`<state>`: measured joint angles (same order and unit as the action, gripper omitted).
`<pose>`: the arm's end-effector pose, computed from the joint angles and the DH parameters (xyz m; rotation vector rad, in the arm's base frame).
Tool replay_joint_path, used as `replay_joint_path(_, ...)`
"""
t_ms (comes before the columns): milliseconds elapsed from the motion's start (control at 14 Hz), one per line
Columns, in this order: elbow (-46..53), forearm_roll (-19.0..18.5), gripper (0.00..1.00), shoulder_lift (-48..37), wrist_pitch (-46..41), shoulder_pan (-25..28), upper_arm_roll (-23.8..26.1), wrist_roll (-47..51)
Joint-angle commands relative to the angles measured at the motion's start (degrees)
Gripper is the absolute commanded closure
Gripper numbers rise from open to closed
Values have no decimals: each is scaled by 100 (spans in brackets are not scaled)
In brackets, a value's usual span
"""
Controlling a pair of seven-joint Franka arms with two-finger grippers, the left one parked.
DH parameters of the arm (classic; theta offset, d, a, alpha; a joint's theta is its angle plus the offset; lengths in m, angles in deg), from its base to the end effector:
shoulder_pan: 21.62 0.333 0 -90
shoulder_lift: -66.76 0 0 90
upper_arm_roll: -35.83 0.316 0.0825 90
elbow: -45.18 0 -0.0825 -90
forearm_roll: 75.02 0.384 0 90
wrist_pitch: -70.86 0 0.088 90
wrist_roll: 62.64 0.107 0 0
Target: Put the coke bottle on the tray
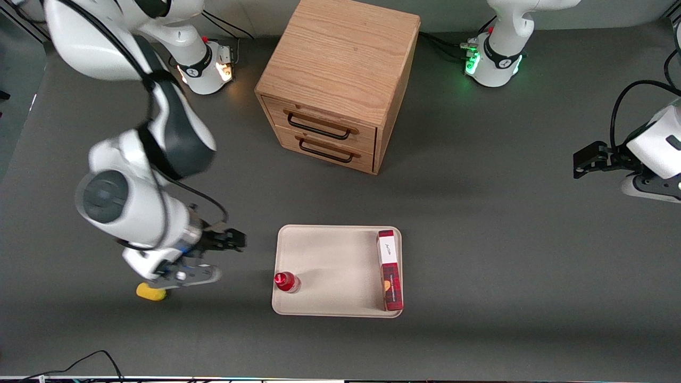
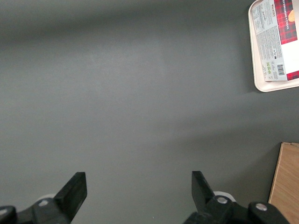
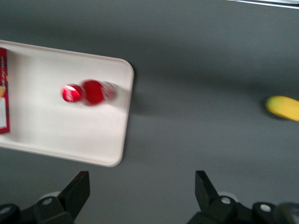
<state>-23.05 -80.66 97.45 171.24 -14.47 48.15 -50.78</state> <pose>0.6873 0.1936 0.4857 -3.1149 -0.1832 -0.0502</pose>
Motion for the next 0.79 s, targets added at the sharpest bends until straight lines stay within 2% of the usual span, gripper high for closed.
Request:
replay_joint_path(0,-1752,168,0,-1650,-35,-564,68,-394)
replay_joint_path(286,-2028,730,0,-2532,-878,-1285,104,-412)
replay_joint_path(714,-1949,775,0,-2964,-1275,-1507,104,-430)
